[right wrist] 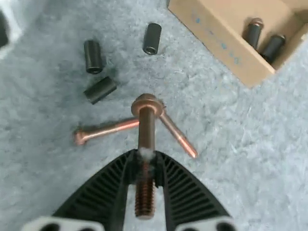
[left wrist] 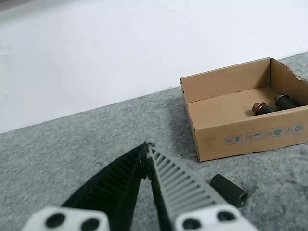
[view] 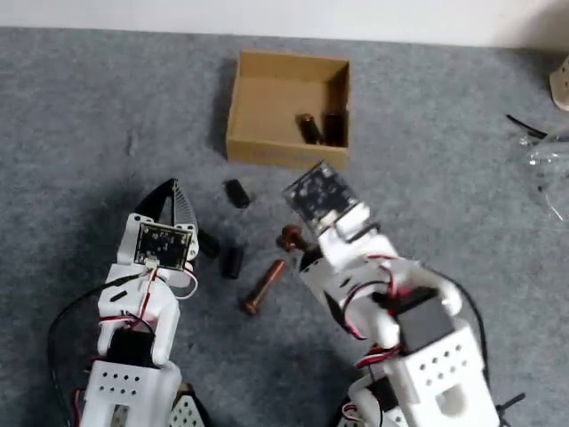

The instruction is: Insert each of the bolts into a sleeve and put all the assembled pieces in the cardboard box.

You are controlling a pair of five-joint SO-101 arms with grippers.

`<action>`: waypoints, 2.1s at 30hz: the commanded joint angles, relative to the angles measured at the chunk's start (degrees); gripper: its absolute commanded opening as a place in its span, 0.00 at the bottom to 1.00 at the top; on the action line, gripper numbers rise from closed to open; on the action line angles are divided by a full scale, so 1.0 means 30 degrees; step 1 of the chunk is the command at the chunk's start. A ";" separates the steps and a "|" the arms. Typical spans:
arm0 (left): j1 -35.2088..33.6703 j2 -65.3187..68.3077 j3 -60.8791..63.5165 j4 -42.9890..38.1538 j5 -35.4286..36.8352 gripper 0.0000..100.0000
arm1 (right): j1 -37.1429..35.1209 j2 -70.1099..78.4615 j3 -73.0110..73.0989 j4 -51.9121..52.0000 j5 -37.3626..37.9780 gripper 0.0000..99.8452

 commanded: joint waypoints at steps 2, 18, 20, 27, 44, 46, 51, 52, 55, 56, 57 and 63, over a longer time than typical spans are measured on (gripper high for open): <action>-0.0161 0.0044 0.0425 -0.0440 0.0147 0.01 | 0.0278 -0.0777 0.5612 -0.8308 0.0469 0.00; -0.0161 0.0073 0.0425 -0.0557 0.0147 0.01 | -0.2593 -0.0718 1.3436 -2.0381 -0.2608 0.00; -0.0161 0.0073 0.0425 -0.0557 0.0147 0.01 | -0.2886 -0.0396 1.3436 -2.0381 -0.2608 0.00; -0.0161 0.0073 0.0425 -0.0557 0.0117 0.01 | -0.3092 0.5172 1.1238 -2.1407 -0.2608 0.00; -0.0161 0.0073 0.0425 -0.0557 0.0117 0.01 | -0.3092 1.3465 0.6579 -2.1788 -0.2608 0.01; -0.0161 0.0073 0.0425 -0.0557 0.0117 0.01 | -0.3121 1.3582 0.6579 -2.1729 -0.2608 0.01; -0.0161 0.0103 0.0425 -0.0557 0.0117 0.01 | -0.3121 1.3612 0.6608 -2.1670 -0.2667 0.10; -0.0161 0.0103 0.0425 -0.0557 0.0117 0.01 | -0.3121 1.3612 0.6608 -2.1670 -0.2667 0.12; -0.0161 0.0132 0.0425 -0.0557 0.0117 0.01 | -0.3033 1.3495 0.6637 -2.1612 -0.2637 0.17; -0.0161 0.0132 0.0425 -0.0557 0.0117 0.01 | -0.3004 1.3495 0.6637 -2.1612 -0.2637 0.17; -0.0161 0.0132 0.0425 -0.0557 0.0117 0.01 | -0.2974 1.3495 0.6608 -2.1612 -0.2637 0.17; -0.0161 0.0044 0.0425 -0.0557 0.0117 0.01 | -0.2945 1.3465 0.6022 -2.0410 -0.2608 0.17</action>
